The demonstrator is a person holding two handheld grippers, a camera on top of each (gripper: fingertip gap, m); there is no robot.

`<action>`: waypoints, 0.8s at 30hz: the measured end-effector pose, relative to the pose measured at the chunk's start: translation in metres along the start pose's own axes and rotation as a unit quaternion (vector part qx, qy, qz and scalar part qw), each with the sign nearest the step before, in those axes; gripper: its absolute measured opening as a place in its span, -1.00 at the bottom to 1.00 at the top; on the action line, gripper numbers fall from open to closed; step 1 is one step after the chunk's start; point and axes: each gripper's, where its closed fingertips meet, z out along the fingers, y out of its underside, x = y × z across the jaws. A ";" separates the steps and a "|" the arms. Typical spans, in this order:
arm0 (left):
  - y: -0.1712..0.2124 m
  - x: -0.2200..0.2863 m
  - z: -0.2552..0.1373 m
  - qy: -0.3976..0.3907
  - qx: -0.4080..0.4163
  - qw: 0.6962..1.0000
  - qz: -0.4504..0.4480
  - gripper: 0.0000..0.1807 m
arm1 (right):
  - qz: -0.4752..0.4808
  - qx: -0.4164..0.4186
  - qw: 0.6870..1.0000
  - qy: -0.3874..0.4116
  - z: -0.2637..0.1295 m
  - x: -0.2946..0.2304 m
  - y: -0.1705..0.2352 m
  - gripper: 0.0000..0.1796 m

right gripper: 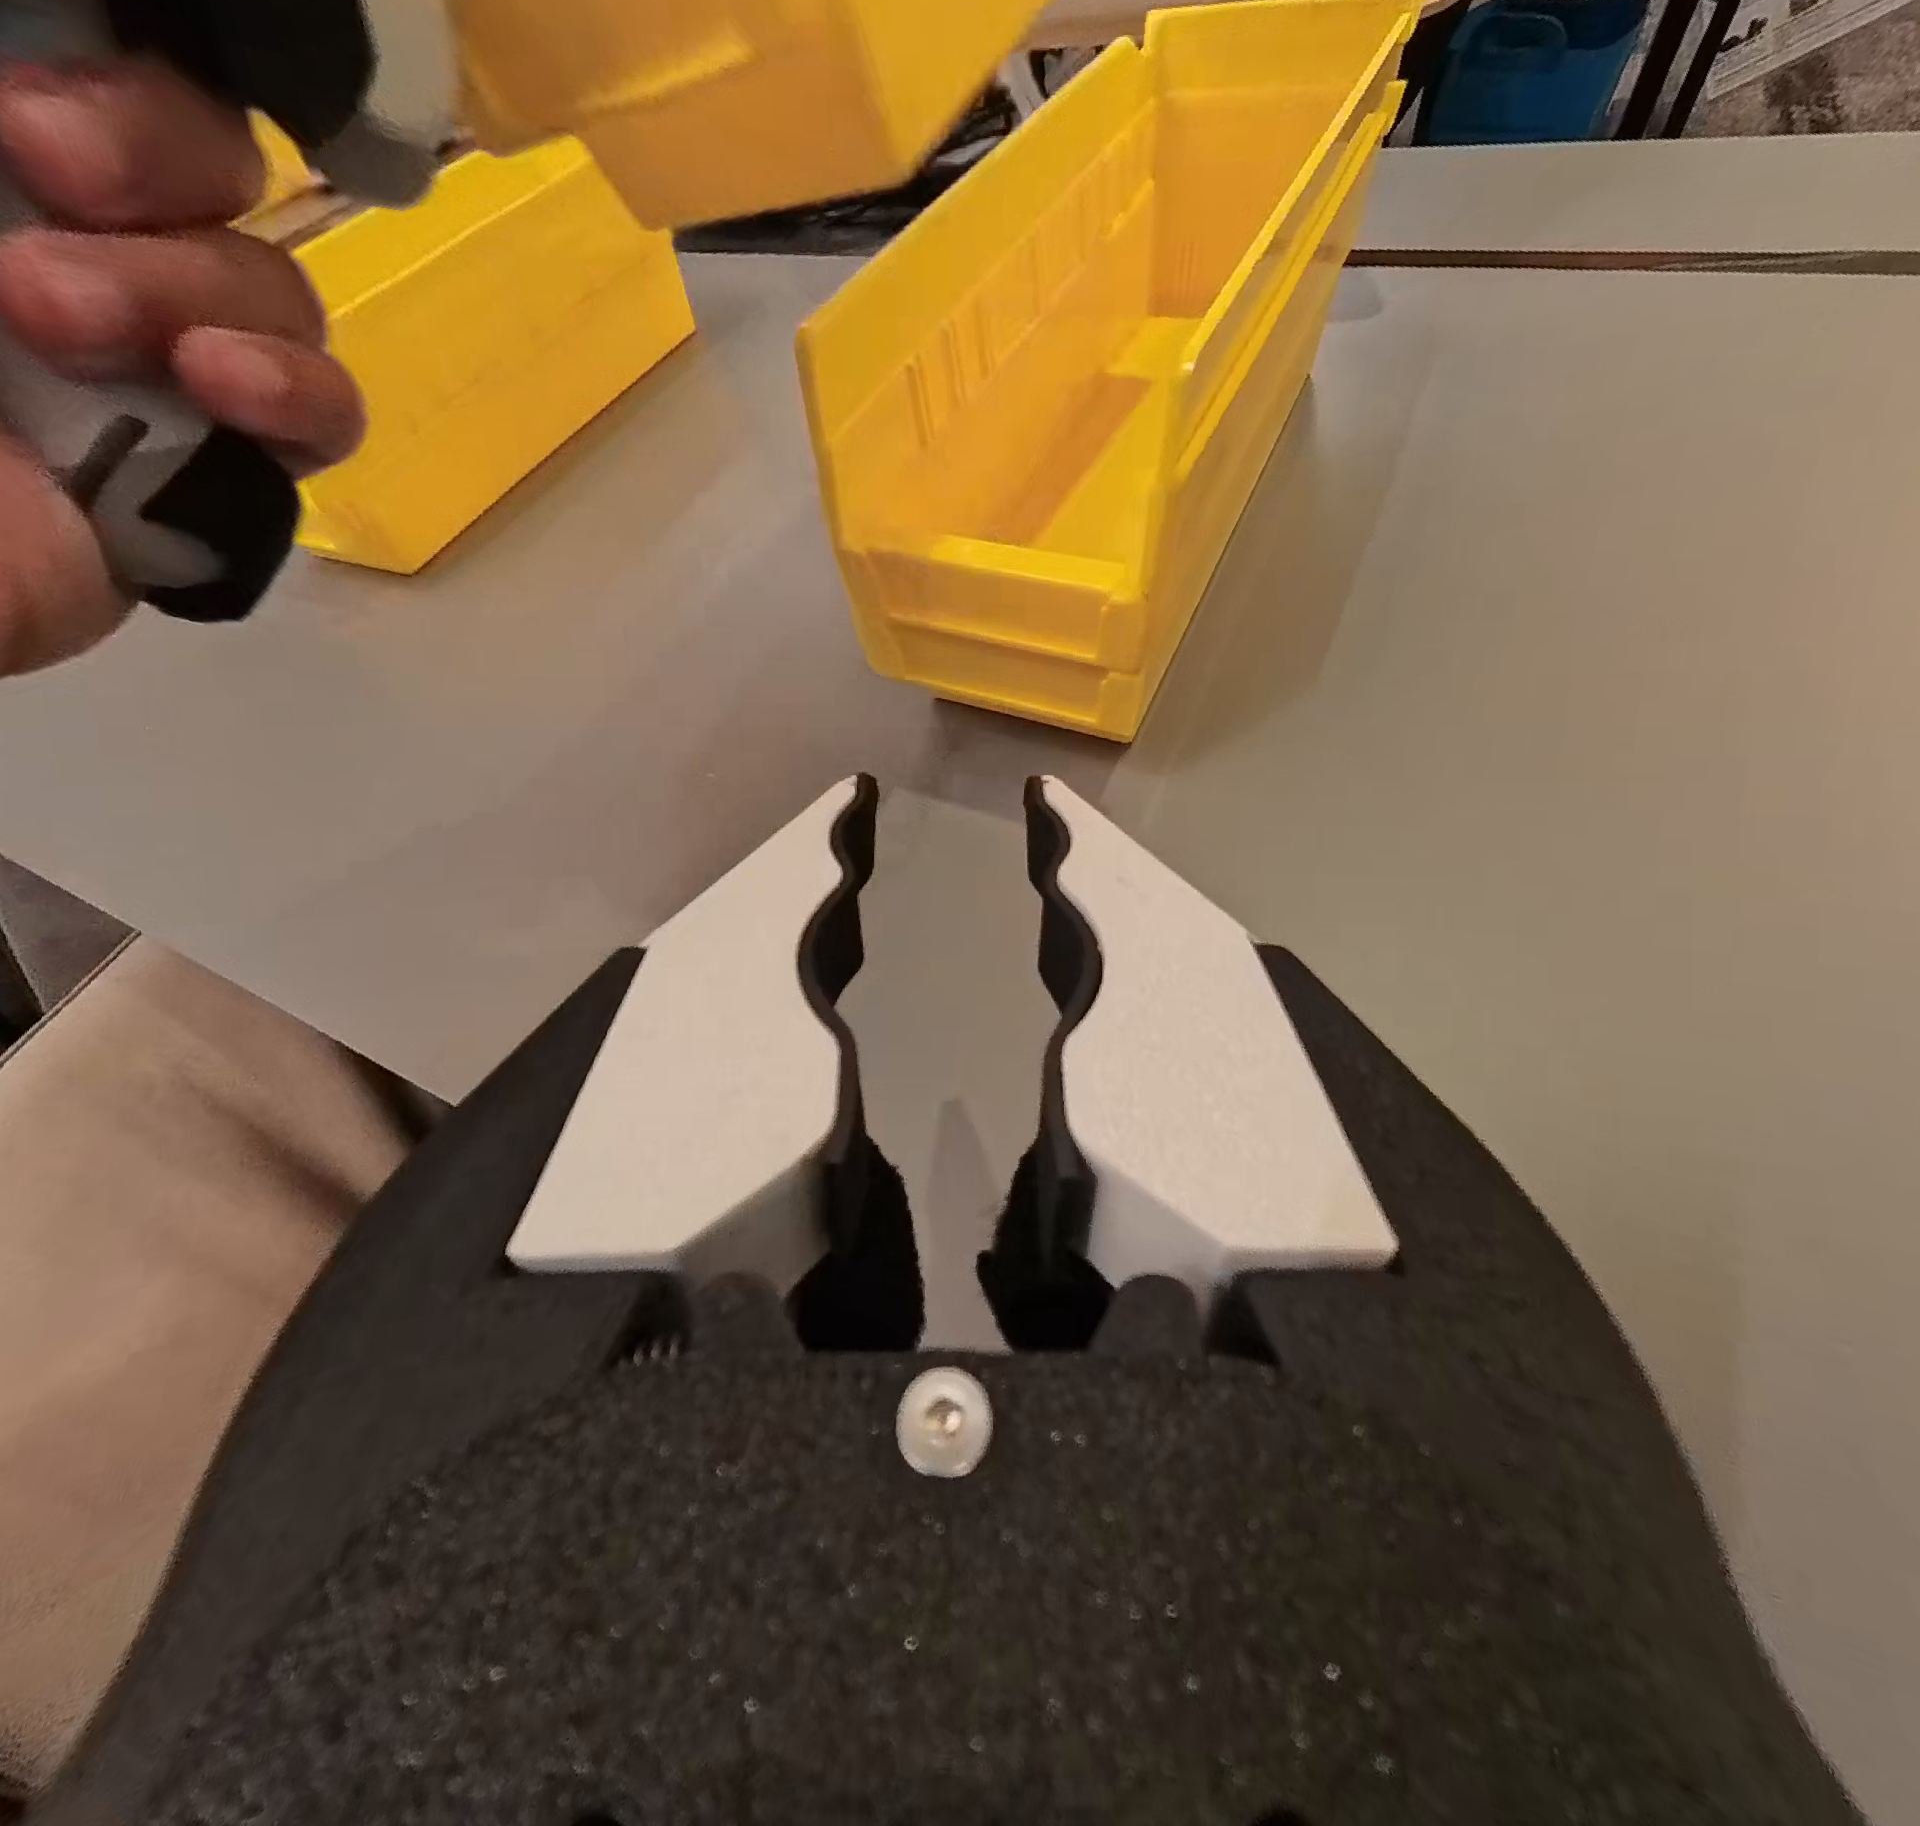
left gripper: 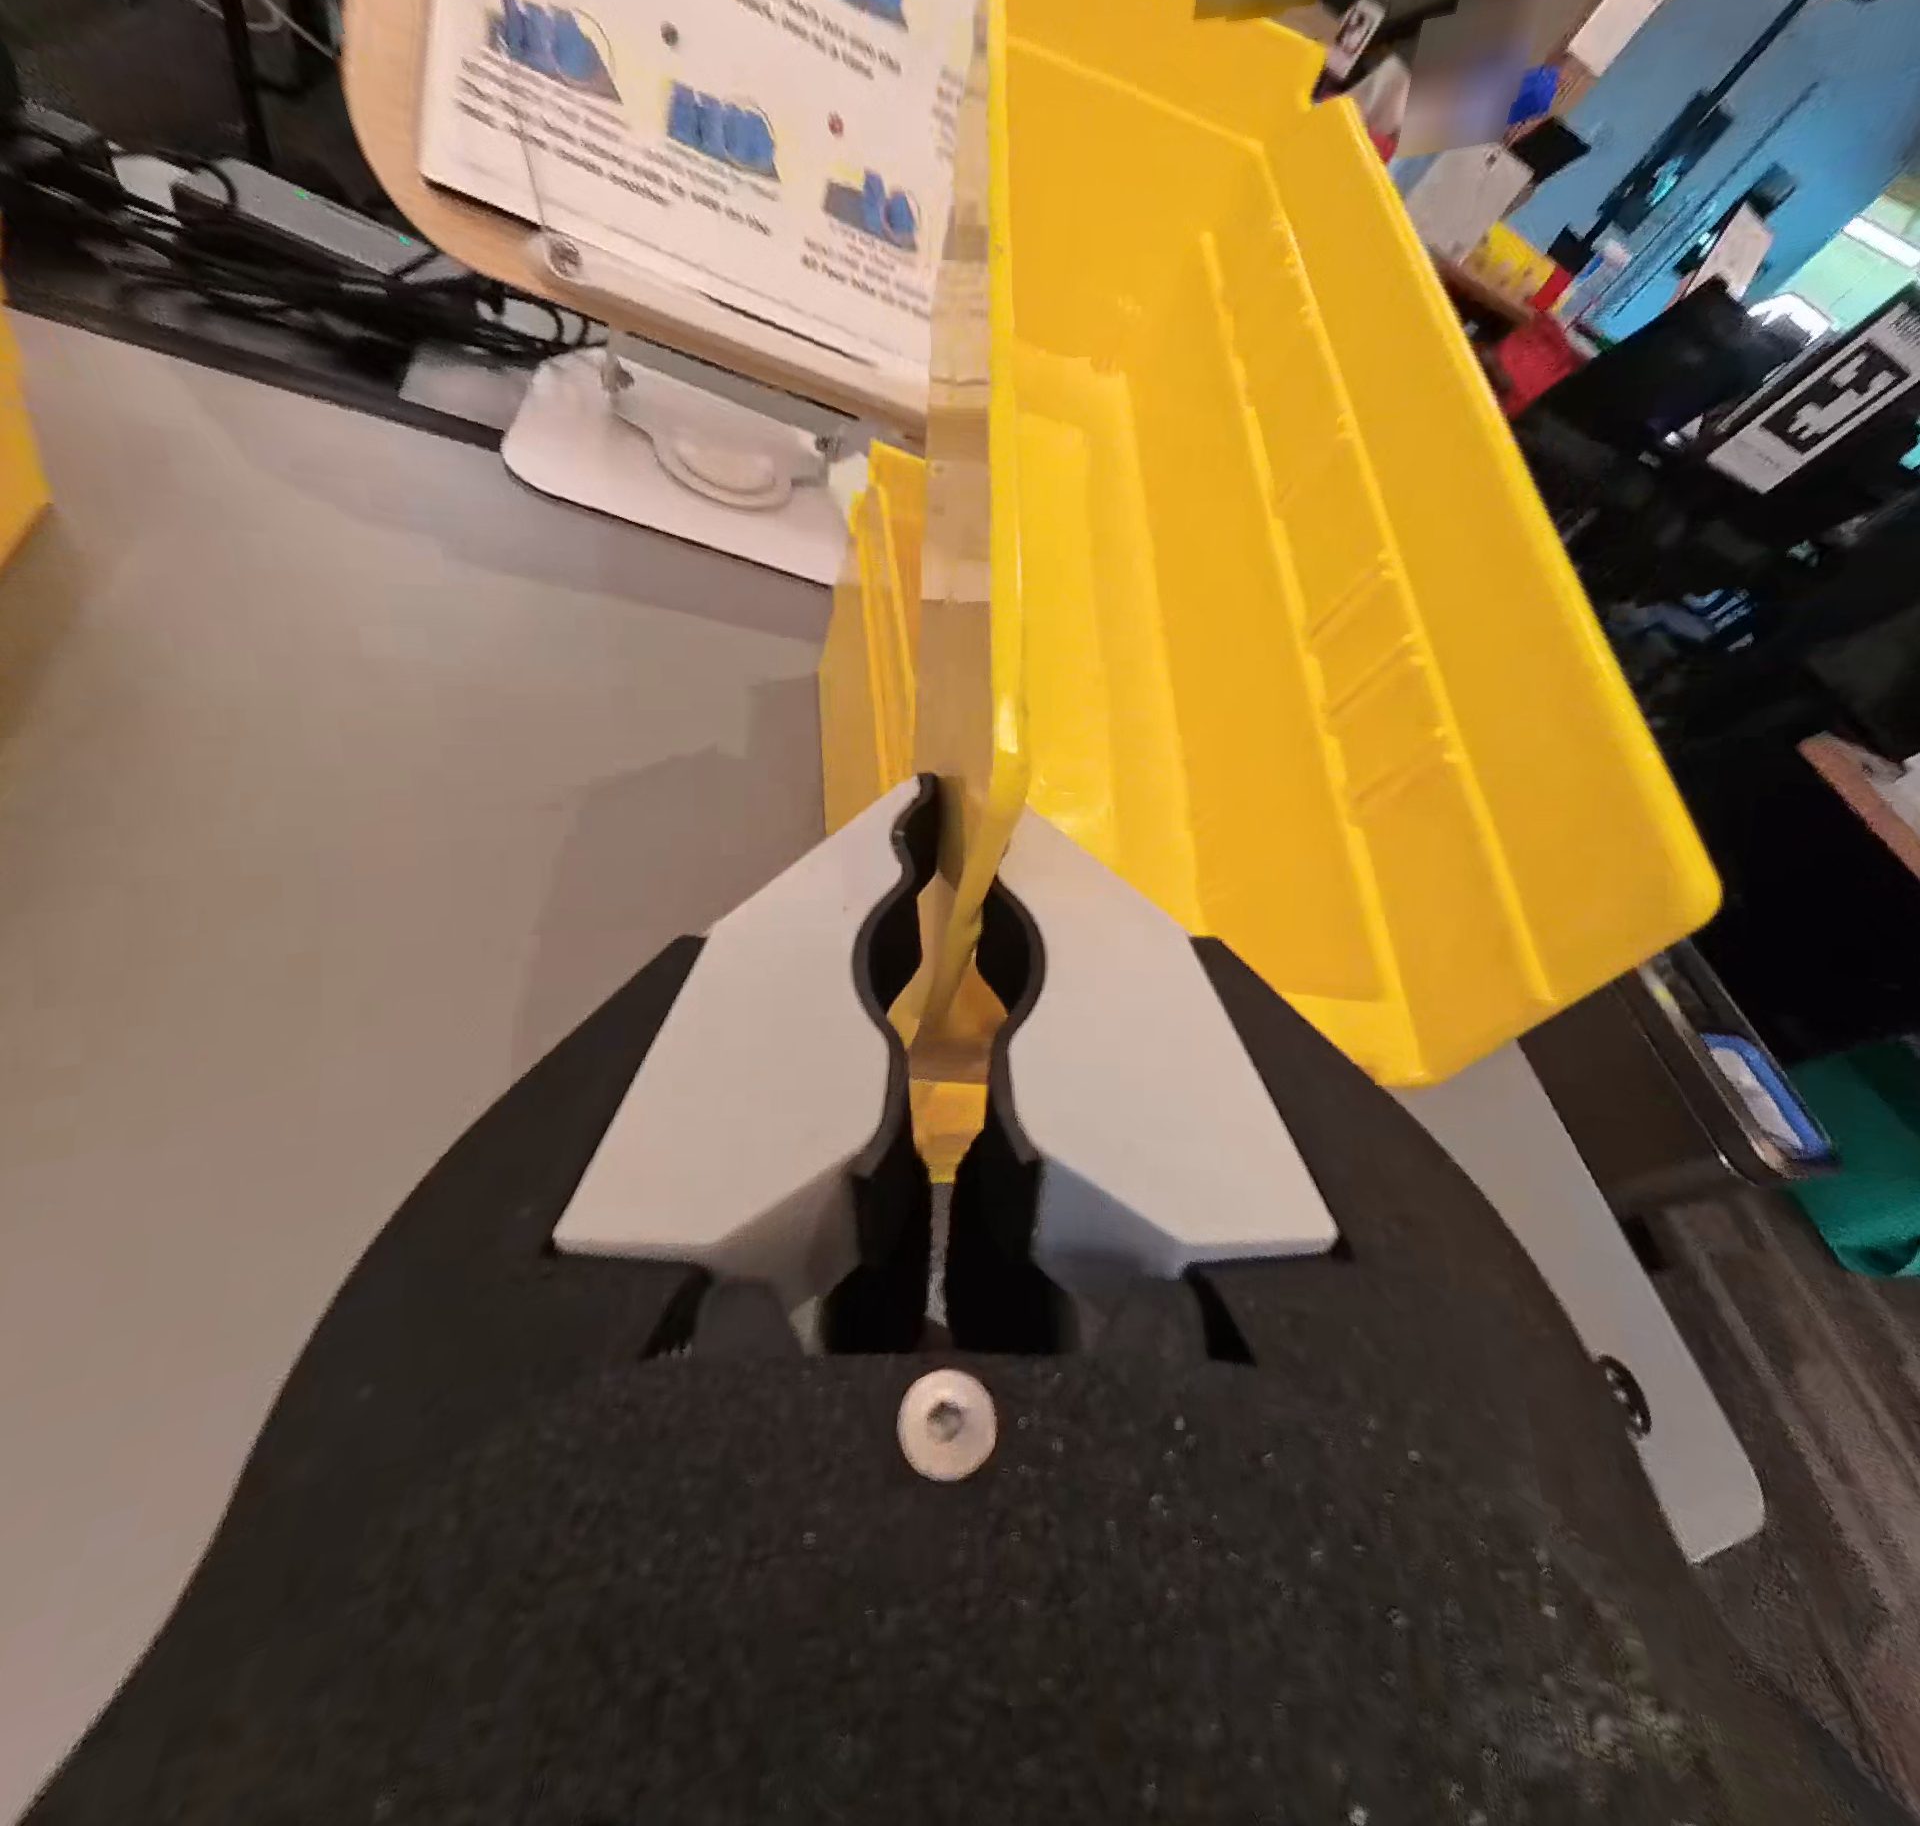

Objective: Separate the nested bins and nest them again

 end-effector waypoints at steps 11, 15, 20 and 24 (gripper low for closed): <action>0.042 0.013 0.042 -0.071 -0.037 0.997 0.022 -1.00 | 0.027 0.012 1.000 0.005 -0.008 0.014 -0.005 -0.68; 0.049 0.006 0.048 -0.088 -0.032 0.995 0.028 -1.00 | 0.035 0.015 0.999 0.005 -0.009 0.017 -0.007 -0.68; 0.059 0.007 0.053 -0.097 -0.037 0.994 0.039 -1.00 | 0.035 0.012 0.999 -0.001 -0.007 0.015 -0.006 -0.68; 0.065 0.008 0.056 -0.106 -0.037 0.992 0.053 -1.00 | 0.029 0.006 1.000 -0.004 -0.005 0.011 -0.004 -0.68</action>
